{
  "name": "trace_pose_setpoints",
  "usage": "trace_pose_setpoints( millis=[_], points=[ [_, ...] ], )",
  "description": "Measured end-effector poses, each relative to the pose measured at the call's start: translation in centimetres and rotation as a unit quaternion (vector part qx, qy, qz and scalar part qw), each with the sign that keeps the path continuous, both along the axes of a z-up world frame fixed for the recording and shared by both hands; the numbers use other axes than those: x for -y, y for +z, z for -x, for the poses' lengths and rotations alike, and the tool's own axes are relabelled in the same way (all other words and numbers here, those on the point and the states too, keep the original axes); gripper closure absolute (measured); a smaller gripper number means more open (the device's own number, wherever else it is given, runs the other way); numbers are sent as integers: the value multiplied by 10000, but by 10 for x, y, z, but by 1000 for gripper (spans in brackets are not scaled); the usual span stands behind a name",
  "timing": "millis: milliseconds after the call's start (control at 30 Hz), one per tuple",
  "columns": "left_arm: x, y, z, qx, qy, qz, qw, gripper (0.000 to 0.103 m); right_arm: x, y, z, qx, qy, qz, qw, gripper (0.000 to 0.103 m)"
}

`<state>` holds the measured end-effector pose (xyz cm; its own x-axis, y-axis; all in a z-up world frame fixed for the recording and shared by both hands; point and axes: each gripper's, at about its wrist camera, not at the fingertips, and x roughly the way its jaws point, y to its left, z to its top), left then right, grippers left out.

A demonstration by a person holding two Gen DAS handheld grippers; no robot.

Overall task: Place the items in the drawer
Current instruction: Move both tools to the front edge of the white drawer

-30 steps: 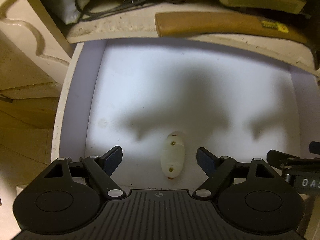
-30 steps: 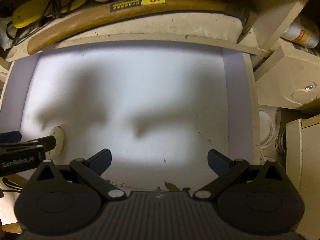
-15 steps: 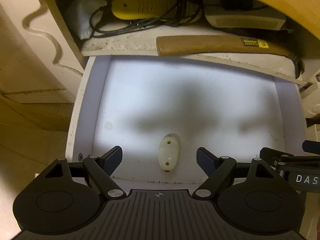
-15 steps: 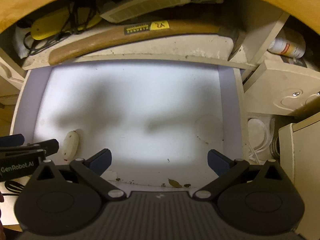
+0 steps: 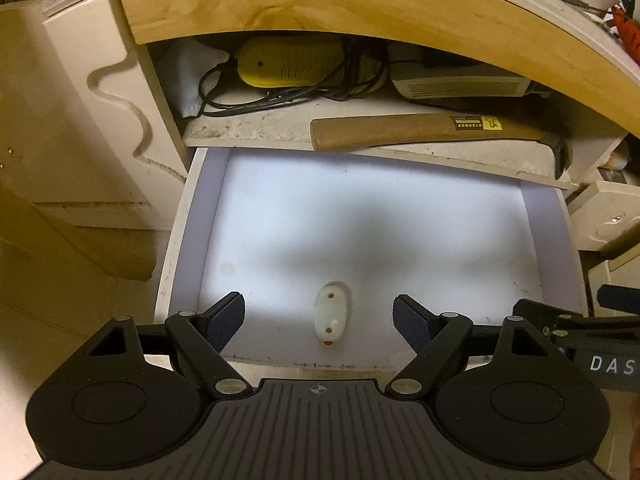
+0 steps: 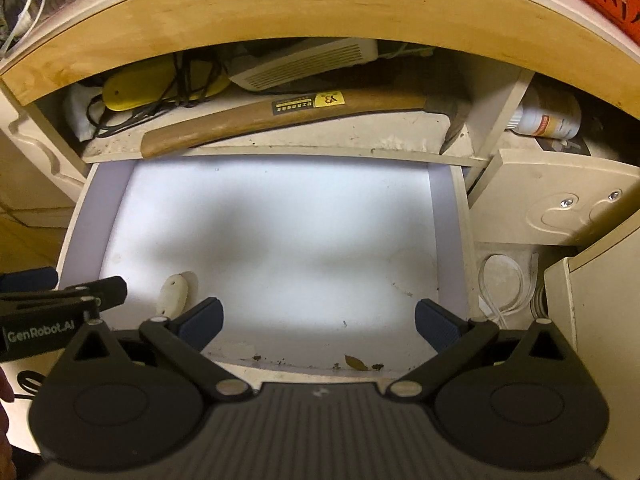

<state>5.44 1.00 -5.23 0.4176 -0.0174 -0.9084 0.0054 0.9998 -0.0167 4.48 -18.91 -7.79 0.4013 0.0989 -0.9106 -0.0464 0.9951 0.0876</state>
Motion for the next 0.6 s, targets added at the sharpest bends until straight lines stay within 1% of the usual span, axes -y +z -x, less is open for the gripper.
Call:
trace_pose_setpoints(
  millis=[133, 300, 467, 600],
  points=[
    [4, -8, -8, -73, -15, -6, 10000, 21, 0, 1, 3, -53, 39, -9, 10000, 1],
    [9, -11, -10, -269, -109, -44, 9996, 21, -1, -2, 7, -212, 104, -24, 9997, 1],
    [14, -18, -12, -494, -191, -22, 9986, 21, -3, -8, 9, -493, 161, -60, 9986, 1],
    [16, -28, -13, -755, -224, -31, 9969, 21, -3, -17, 10, -767, 153, 21, 9969, 1]
  ],
)
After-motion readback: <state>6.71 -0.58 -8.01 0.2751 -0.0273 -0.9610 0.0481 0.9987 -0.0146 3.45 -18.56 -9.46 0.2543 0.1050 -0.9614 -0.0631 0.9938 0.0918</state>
